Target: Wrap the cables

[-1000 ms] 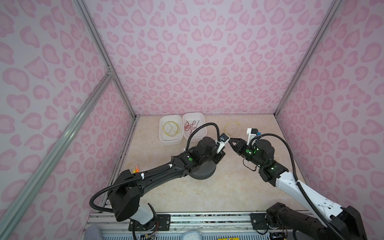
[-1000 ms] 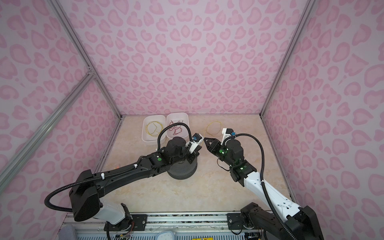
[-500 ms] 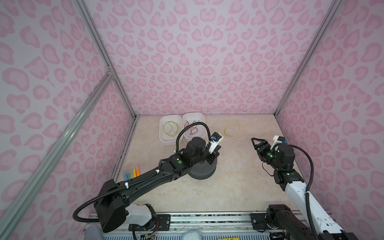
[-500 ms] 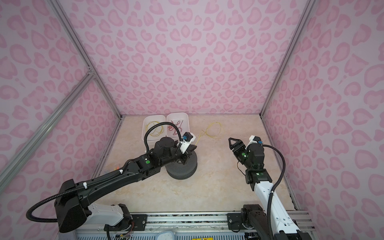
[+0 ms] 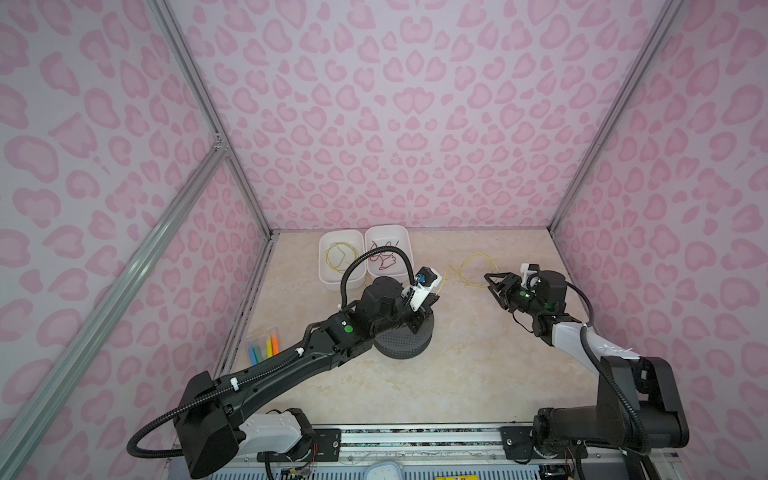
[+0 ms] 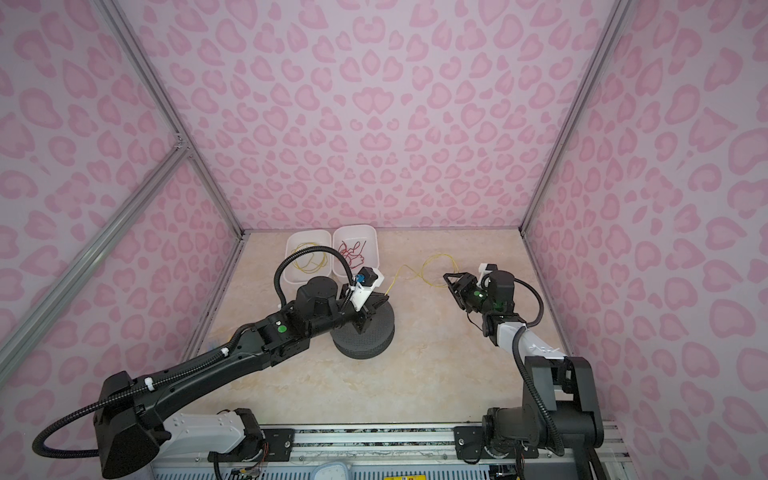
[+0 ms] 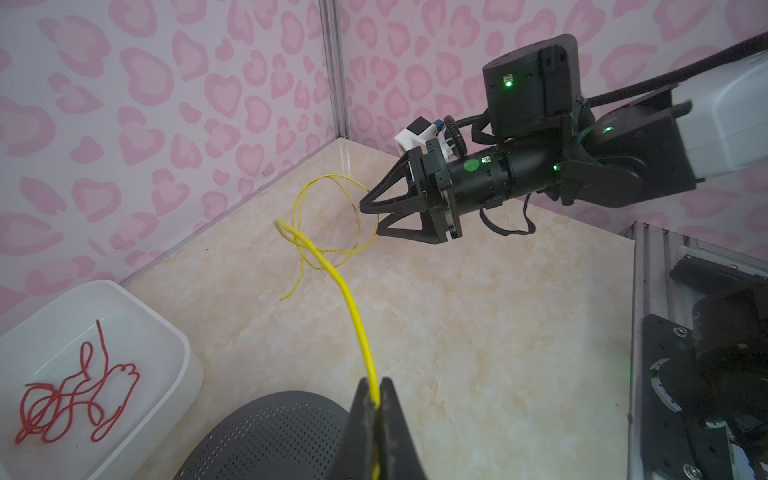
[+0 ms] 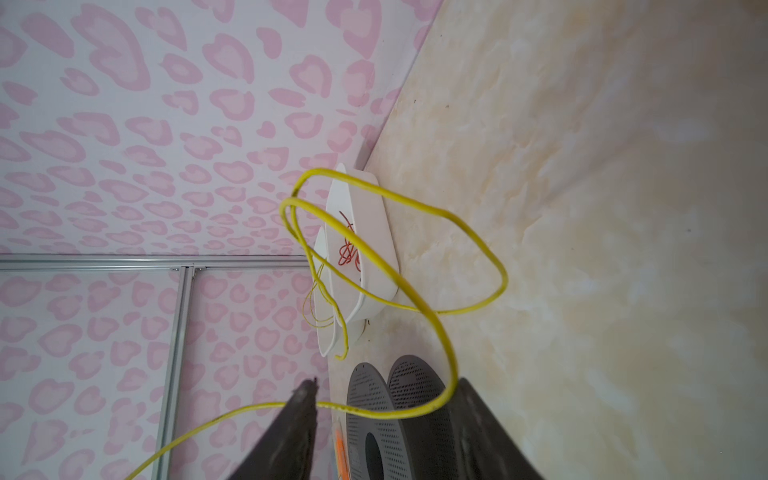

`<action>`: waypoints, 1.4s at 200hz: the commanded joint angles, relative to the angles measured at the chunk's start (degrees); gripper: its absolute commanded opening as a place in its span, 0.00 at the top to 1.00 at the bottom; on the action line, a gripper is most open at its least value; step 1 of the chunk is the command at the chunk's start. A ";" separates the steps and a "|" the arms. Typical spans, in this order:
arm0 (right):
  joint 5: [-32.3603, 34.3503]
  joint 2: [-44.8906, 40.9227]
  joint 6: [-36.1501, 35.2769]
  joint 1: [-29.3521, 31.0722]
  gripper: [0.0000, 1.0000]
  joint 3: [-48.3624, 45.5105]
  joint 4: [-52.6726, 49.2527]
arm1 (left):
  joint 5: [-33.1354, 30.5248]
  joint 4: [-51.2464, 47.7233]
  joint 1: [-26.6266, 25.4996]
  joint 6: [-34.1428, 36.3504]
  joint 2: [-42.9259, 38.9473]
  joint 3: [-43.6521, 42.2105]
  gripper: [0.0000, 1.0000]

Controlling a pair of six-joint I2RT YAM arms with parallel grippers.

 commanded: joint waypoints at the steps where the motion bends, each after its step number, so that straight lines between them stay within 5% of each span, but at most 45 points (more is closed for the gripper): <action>1: 0.15 0.75 0.44 0.65 0.78 0.93 3.43 | 0.54 0.26 -0.06 0.20 -1.33 -0.56 0.96; 12: 1.38 0.02 -0.73 0.59 0.96 1.42 2.07 | 0.47 0.17 -0.06 0.38 -1.97 -1.08 0.96; 19: 1.93 -0.41 -1.59 0.66 0.99 1.79 0.49 | 0.41 0.14 -0.06 0.38 -2.36 -1.43 0.96; 56: 2.69 -1.87 -4.39 -0.18 1.00 3.34 -3.81 | -0.13 0.10 -0.06 0.73 -4.56 -3.52 0.96; 77: 2.37 -3.50 -5.21 -0.93 0.65 2.22 -5.12 | -1.18 -0.11 -0.11 0.80 -4.78 -3.77 0.96; 93: 3.14 -5.70 -7.07 -1.65 0.55 0.33 -7.26 | -0.75 -0.08 -0.07 0.73 -4.68 -3.72 0.96; 129: 2.82 -9.19 -12.79 -1.93 0.42 -2.28 -12.68 | -0.30 -0.28 -0.07 0.73 -4.42 -3.47 0.96; 180: 1.48 -3.28 -12.27 -1.49 0.41 -1.52 -8.70 | 0.45 -0.20 -0.09 0.61 -4.25 -2.96 0.96; 208: 0.14 2.02 -11.69 -0.53 0.49 0.65 -3.98 | 1.30 -0.24 -0.06 0.38 -3.80 -2.87 0.96; 231: -0.13 5.43 -9.21 -0.41 0.84 0.72 0.83 | 1.25 -0.37 -0.15 0.24 -3.80 -3.02 0.96; 247: 0.43 5.14 -8.94 -0.43 1.00 0.28 1.34 | 0.61 -0.69 -0.07 0.28 -4.15 -3.37 0.96; 280: 1.94 0.74 -10.08 -3.20 1.00 -0.17 -2.10 | -1.84 -3.16 0.02 1.67 -4.81 -4.18 0.96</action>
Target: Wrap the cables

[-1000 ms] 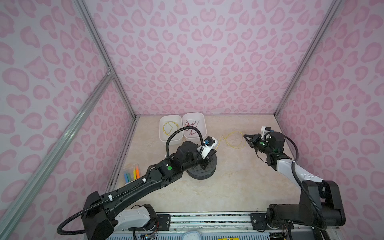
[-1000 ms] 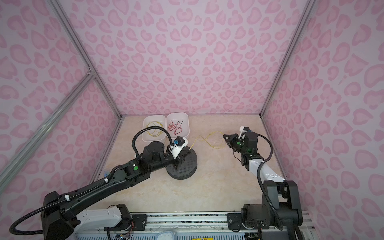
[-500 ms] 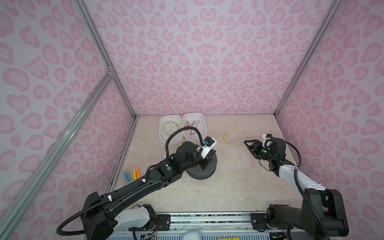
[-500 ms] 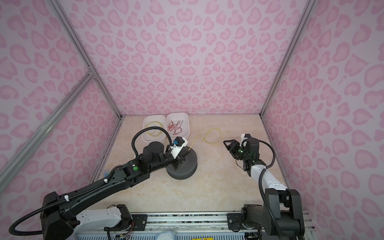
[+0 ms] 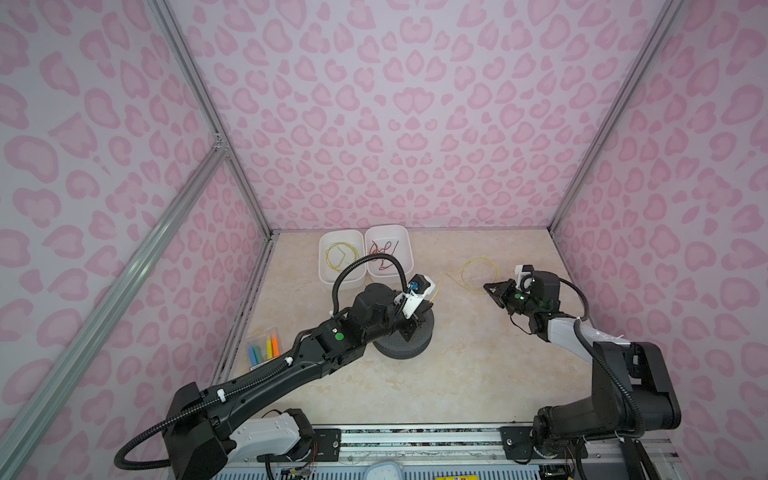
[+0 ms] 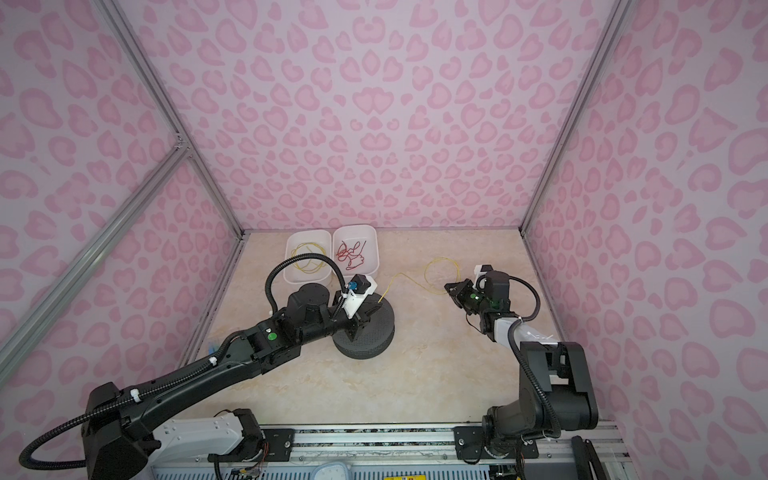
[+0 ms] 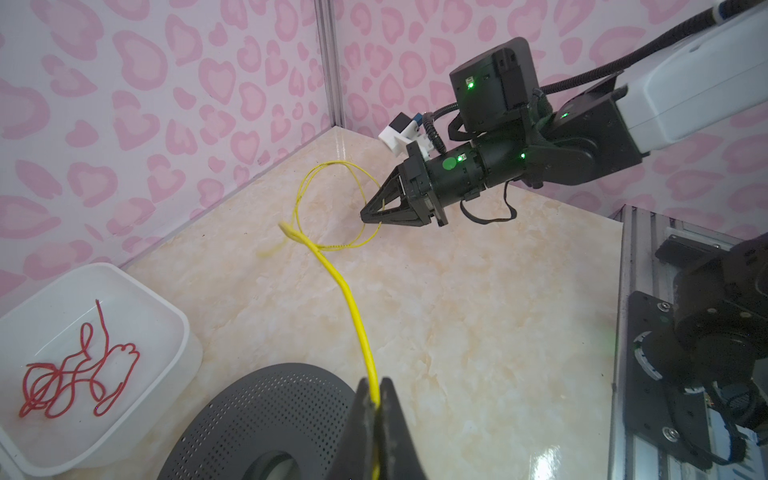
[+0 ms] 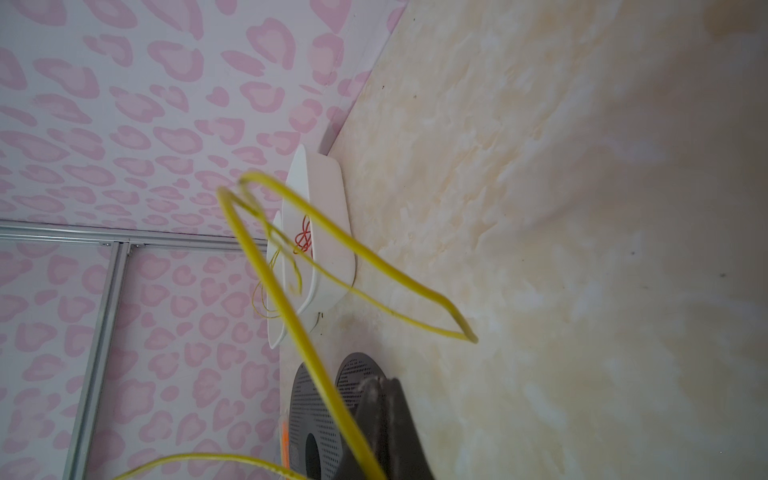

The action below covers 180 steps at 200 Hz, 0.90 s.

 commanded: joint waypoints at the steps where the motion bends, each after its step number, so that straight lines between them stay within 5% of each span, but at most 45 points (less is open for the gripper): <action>1: 0.89 -2.31 -0.06 -2.19 1.00 -0.34 0.48 | -2.34 -1.39 0.05 1.46 -0.59 -0.47 0.96; 67: -2.83 -5.16 5.09 -14.54 1.00 5.12 0.09 | -16.67 -8.96 0.11 2.25 -0.43 -5.03 0.96; 137: -2.21 -8.60 7.80 -14.90 1.00 4.53 0.30 | -27.38 -15.31 0.13 2.59 4.27 -2.74 0.96; 162: -0.67 -11.57 5.75 -10.46 1.00 3.62 -2.67 | -28.16 -15.78 0.13 3.12 1.37 -1.37 0.76; 180: 0.72 -13.61 4.89 -6.18 1.00 3.01 -4.75 | -28.92 -15.91 0.13 5.06 -1.51 1.03 0.49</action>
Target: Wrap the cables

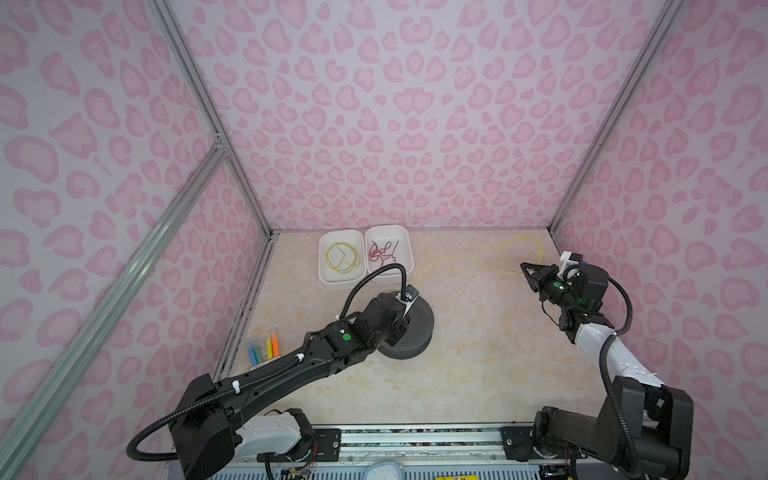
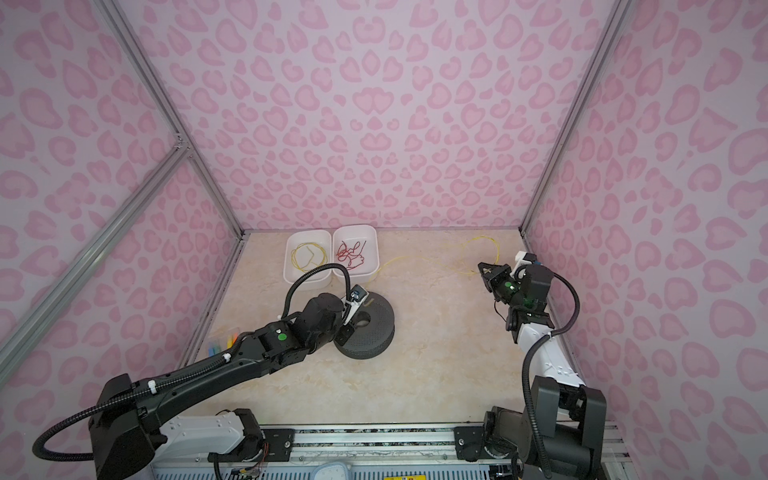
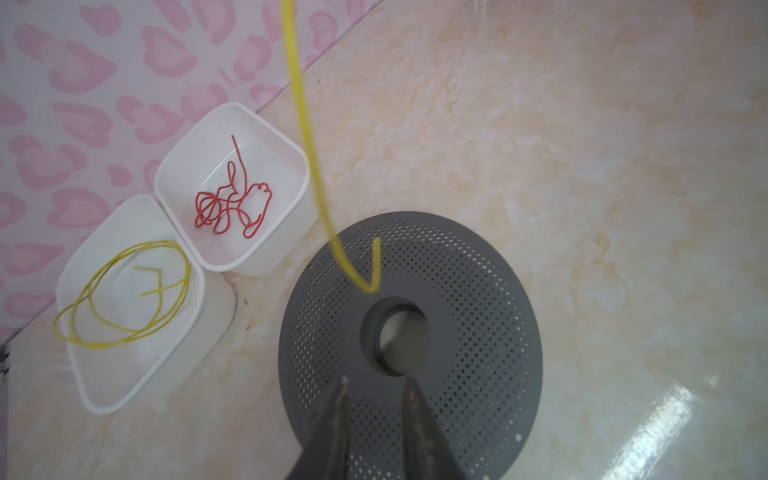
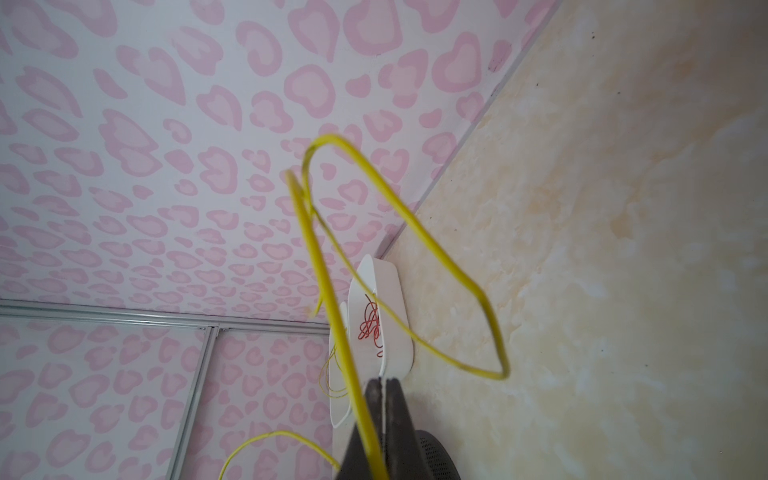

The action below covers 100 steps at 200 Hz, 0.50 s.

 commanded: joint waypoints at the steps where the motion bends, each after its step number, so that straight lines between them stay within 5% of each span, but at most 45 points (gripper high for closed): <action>1: 2.95 -2.19 -1.81 4.35 1.00 -1.02 -1.53 | -4.03 -1.66 -0.13 2.21 -3.27 3.21 0.48; 31: 6.10 -5.41 -2.95 10.27 1.00 -0.87 -5.03 | -5.70 -4.38 -0.13 8.19 -5.81 10.87 0.27; 59: 8.93 -7.91 -2.75 15.65 1.00 -0.05 -7.06 | 0.57 -6.63 -0.19 9.17 -2.33 20.75 0.28; 100: 13.95 -9.07 -1.20 25.37 1.00 1.18 -7.56 | 15.23 -3.38 -4.89 8.08 13.41 31.88 0.32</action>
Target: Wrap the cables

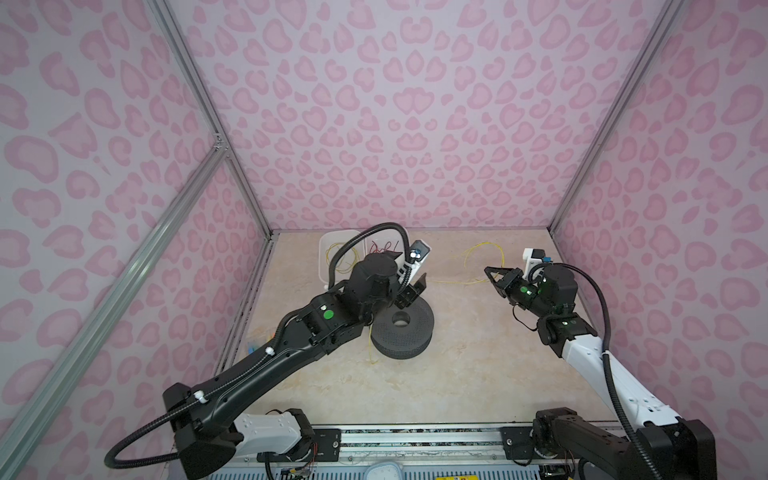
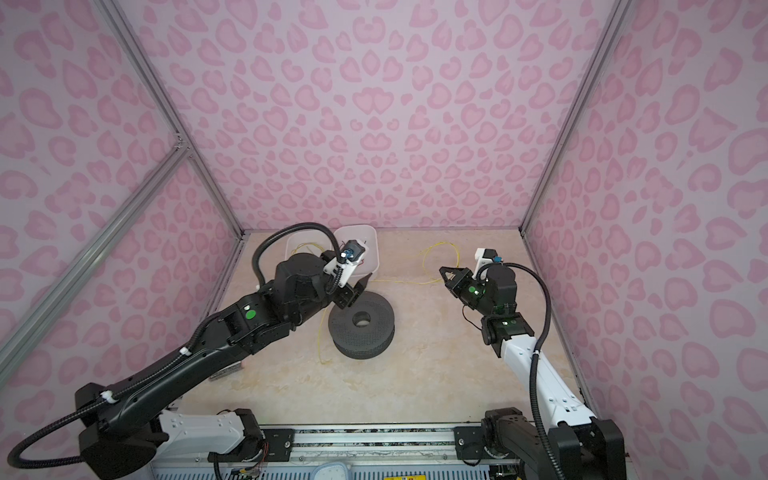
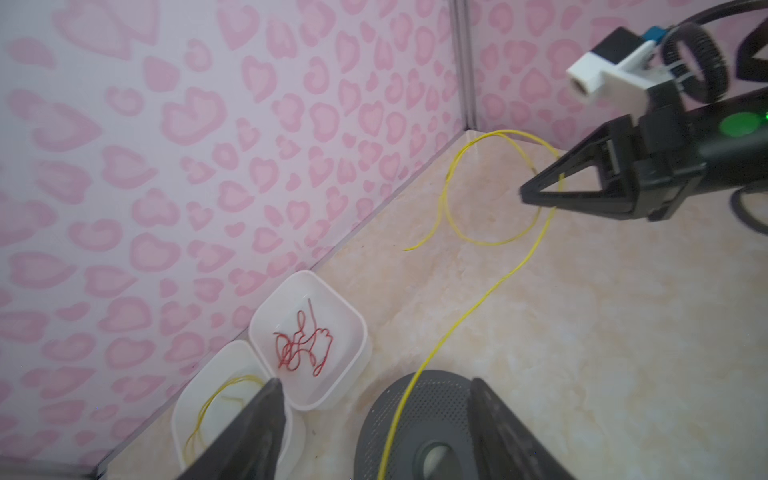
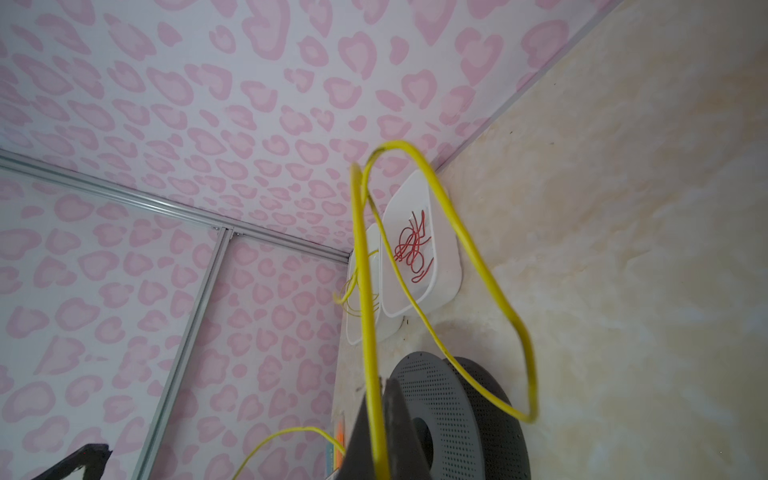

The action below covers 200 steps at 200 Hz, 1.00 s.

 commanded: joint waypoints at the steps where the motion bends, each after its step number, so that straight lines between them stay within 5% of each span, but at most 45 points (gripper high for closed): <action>1: 3.66 -0.12 0.99 3.65 1.00 0.68 -0.16 | 11.59 1.15 -1.84 0.65 7.09 4.09 0.32; 40: 3.93 -0.59 2.51 6.17 1.00 0.74 0.28 | 18.36 3.06 -2.84 -0.33 16.76 9.08 0.38; 124: 3.22 -2.79 3.70 7.83 1.00 -1.68 1.20 | 11.06 9.20 -2.55 4.03 21.14 4.98 0.40; 146: 4.04 -3.84 4.30 8.21 1.00 -3.23 1.64 | 11.50 10.09 -1.43 3.63 22.06 4.40 0.48; 200: 4.70 -4.42 3.70 8.35 1.00 -3.66 0.77 | 13.40 11.36 -0.56 3.45 21.85 2.57 0.94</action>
